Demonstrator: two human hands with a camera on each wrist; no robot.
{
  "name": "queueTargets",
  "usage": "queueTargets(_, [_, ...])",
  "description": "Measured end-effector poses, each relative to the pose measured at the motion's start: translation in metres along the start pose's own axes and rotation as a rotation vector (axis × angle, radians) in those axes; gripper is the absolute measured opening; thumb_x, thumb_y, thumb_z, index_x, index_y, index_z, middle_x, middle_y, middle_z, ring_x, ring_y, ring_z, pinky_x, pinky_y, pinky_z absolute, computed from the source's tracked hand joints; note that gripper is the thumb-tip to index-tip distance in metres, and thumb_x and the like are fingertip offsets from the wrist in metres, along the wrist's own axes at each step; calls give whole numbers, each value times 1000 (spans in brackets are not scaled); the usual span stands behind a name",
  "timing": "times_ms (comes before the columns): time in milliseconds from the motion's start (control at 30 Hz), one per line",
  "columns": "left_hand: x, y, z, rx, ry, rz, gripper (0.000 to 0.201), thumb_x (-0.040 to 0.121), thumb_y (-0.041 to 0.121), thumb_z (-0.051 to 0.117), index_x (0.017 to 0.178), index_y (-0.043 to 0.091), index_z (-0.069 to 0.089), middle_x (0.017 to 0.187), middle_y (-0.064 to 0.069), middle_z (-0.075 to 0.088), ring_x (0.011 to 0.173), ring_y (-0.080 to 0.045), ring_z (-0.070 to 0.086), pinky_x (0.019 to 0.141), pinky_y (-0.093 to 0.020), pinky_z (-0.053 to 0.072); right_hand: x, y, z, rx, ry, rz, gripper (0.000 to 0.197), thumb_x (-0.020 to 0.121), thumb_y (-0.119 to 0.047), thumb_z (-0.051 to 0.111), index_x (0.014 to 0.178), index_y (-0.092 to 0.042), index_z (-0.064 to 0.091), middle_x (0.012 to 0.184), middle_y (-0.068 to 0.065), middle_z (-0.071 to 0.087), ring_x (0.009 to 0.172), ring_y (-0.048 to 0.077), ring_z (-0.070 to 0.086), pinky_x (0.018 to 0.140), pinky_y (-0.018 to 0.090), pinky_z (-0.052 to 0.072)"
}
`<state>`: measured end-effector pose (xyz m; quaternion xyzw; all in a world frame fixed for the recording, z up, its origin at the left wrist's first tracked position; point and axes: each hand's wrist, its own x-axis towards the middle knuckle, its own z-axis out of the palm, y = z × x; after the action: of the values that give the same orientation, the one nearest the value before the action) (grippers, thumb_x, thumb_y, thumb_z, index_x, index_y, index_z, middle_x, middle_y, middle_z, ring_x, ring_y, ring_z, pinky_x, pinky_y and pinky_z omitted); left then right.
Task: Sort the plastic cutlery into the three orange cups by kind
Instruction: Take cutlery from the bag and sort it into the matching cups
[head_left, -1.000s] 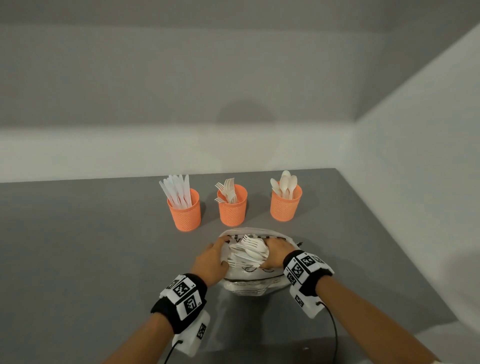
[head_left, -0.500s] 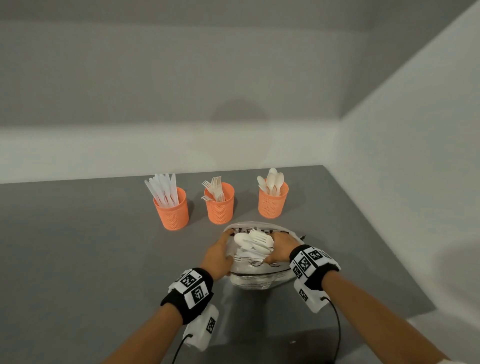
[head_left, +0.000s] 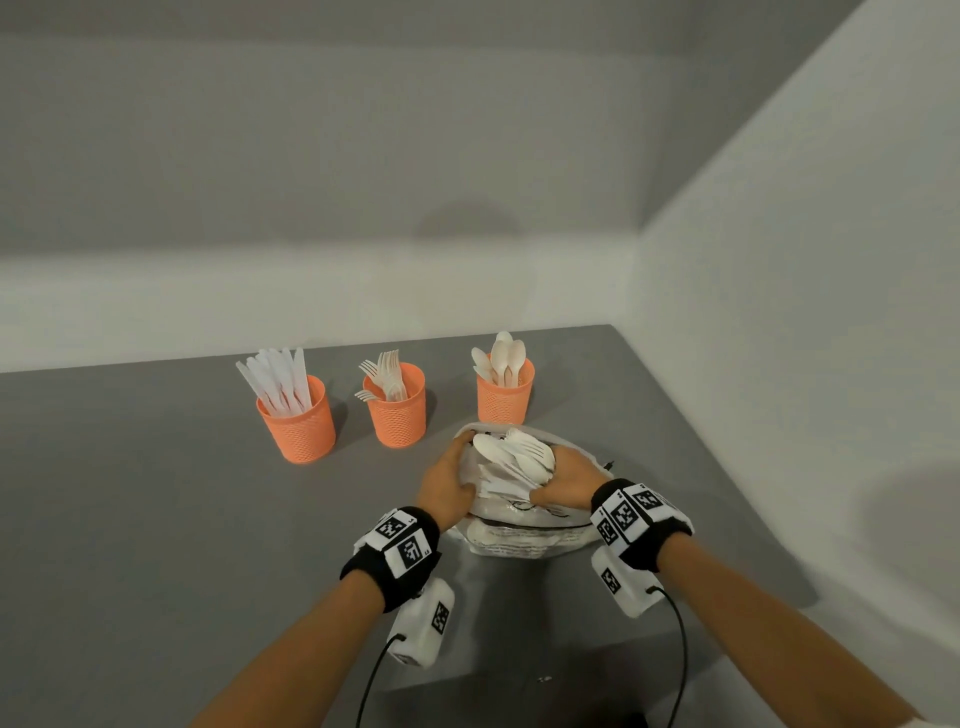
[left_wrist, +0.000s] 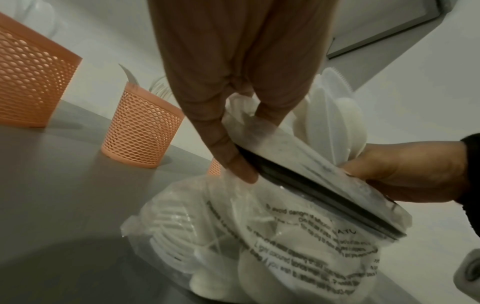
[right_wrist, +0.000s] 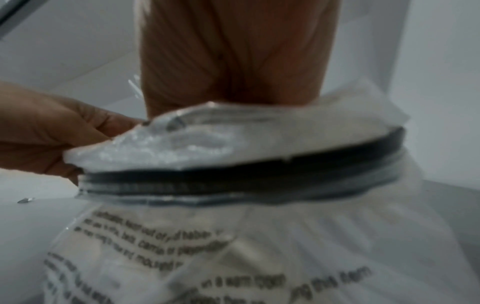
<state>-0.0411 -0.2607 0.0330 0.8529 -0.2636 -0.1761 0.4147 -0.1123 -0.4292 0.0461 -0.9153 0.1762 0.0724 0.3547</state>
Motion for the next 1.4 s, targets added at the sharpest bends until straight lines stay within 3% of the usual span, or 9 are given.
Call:
queueTargets(300, [8, 4, -1, 41, 59, -8, 40, 88, 9, 54, 127, 15, 52, 131, -10, 48, 123, -25, 47, 105, -32, 35, -2, -6, -4, 285, 177, -120, 19, 80, -5, 64, 98, -7, 60, 84, 7, 64, 76, 17, 56, 73, 32, 46])
queueTargets(500, [-1, 33, -28, -460, 457, 16, 15, 94, 12, 48, 94, 10, 62, 85, 1, 59, 75, -11, 52, 67, -19, 41, 8, -42, -14, 782, 264, -123, 12, 84, 3, 52, 88, -8, 52, 64, -1, 51, 58, 10, 50, 55, 18, 46])
queueTargets(667, [-11, 30, -40, -1019, 340, -265, 25, 97, 13, 36, 82, 11, 57, 74, -5, 53, 63, -14, 48, 61, -22, 43, 20, -80, -2, 1112, 303, -89, 32, 68, -7, 61, 96, -9, 47, 59, -3, 51, 43, 10, 48, 46, 23, 42])
queueTargets(800, [-18, 19, -45, -1179, 283, -408, 35, 100, 20, 31, 81, 5, 57, 77, -10, 55, 71, -20, 52, 71, -29, 46, 26, -109, 11, 1058, 315, -168, 24, 80, 7, 53, 67, -14, 50, 53, -1, 49, 50, 12, 48, 57, 26, 43])
queueTargets(933, [-21, 15, -56, -1366, 108, -478, 50, 100, 35, 26, 91, -1, 58, 76, -15, 63, 77, -24, 58, 82, -36, 49, 30, -137, 25, 1076, 272, -216, 29, 82, 6, 59, 66, -18, 54, 47, -11, 57, 48, 0, 55, 54, 17, 47])
queueTargets(1033, [-16, 11, -67, -1499, 67, -455, 52, 101, 38, 21, 111, 2, 57, 75, -14, 71, 74, -23, 67, 68, -33, 58, 33, -152, 46, 1084, 232, -161, 16, 77, 3, 66, 81, -12, 59, 58, -9, 63, 53, 0, 59, 56, 16, 50])
queueTargets(1133, [-13, 6, -76, -1478, -1, -455, 56, 99, 43, 23, 121, 3, 54, 83, -13, 72, 70, -22, 71, 64, -31, 58, 38, -163, 64, 1063, 278, -92, 31, 73, 1, 69, 101, -3, 58, 93, 13, 68, 81, 19, 67, 73, 26, 55])
queueTargets(1300, [-11, -13, -96, -1125, -64, -385, 73, 91, 63, 15, 97, 8, 62, 69, -5, 69, 58, -14, 66, 58, -26, 55, 48, -174, 70, 1053, 285, -79, 12, 77, -1, 65, 83, -11, 60, 70, 10, 63, 61, 21, 58, 57, 24, 51])
queueTargets(1400, [-5, -16, -118, -886, 39, -189, 54, 91, 55, 33, 105, 11, 62, 84, -1, 65, 70, -9, 58, 62, -19, 45, 58, -179, 87, 975, 334, -105, 48, 62, -23, 68, 106, -5, 61, 90, 13, 70, 83, 26, 69, 71, 33, 56])
